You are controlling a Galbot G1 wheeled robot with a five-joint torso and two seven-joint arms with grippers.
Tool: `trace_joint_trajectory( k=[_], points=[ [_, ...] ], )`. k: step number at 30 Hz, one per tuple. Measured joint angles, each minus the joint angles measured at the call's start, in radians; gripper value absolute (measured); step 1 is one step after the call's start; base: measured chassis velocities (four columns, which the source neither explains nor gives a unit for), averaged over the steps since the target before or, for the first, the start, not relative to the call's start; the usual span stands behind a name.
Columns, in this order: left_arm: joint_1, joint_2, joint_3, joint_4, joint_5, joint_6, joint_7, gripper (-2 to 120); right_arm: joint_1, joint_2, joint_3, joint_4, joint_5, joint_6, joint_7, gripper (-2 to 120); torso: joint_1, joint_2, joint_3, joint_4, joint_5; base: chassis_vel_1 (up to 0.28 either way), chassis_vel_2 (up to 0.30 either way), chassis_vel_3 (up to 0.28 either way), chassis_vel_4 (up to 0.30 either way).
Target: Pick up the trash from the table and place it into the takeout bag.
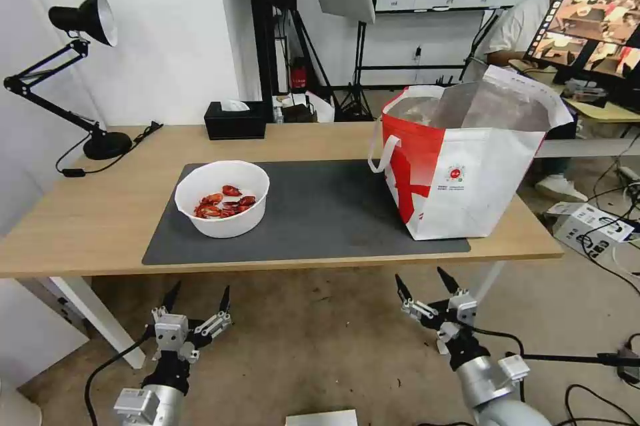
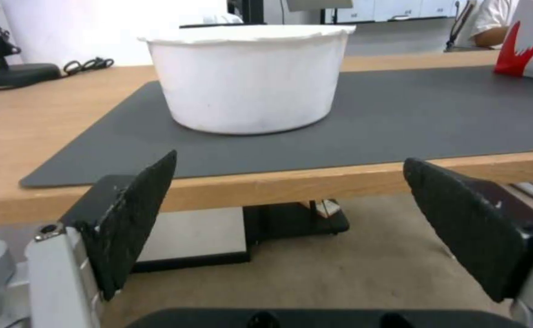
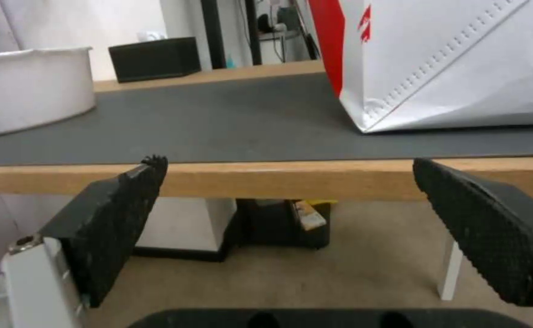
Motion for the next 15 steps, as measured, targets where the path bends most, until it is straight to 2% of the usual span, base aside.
trace_joint_trajectory(
  k=[4,15],
  points=[
    [-0.007,-0.001,0.008,0.004,-0.004,0.015,0.001,100,0.023,-0.008,-0.018,-0.039,0.001,0.023,0.003,100,0.000,0.000,0.000,0.0000,0.0000,0.000,0.000,0.000,0.000],
    [-0.018,-0.002,0.013,0.034,-0.004,0.015,0.006,100,0.037,-0.026,-0.025,-0.004,-0.007,0.012,-0.009,100,0.000,0.000,0.000,0.0001,0.0000,0.000,0.000,0.000,0.000]
  ],
)
